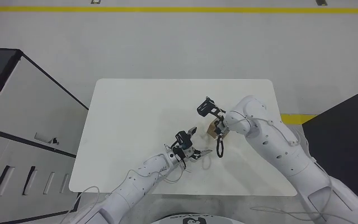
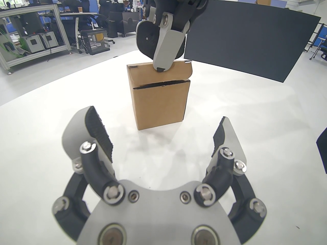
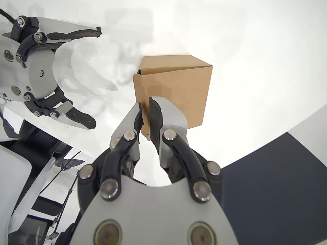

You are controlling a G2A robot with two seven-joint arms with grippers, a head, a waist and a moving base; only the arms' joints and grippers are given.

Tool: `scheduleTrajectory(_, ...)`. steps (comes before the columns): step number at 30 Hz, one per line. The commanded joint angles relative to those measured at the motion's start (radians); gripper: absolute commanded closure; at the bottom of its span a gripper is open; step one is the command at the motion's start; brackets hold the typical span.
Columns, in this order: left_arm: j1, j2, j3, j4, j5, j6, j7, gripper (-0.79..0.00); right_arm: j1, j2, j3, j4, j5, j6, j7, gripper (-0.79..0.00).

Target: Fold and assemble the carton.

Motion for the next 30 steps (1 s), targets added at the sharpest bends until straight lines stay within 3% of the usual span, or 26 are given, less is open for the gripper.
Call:
scheduleTrajectory(1, 0.0, 0.0, 0.0, 0.0, 0.0, 0.0, 0.0, -0.785, -0.001, 0.0, 0.004, -0.003, -0.003, 0.003, 0.002, -0.456)
scheduleTrajectory(10, 0.0, 0.001, -0.001, 0.002, 0.0, -0.002, 0.004, -0.785, -0.009, 0.006, 0.044, 0.003, 0.006, 0.012, -0.003, -0.502)
scheduleTrajectory(19, 0.0, 0.002, -0.001, 0.004, -0.001, -0.001, 0.006, -0.785, -0.016, 0.016, 0.127, 0.032, 0.116, -0.008, -0.016, -0.548)
scheduleTrajectory(30, -0.001, 0.002, -0.001, 0.005, -0.001, 0.0, 0.005, -0.785, -0.015, 0.022, 0.143, 0.061, 0.13, -0.024, -0.013, -0.434)
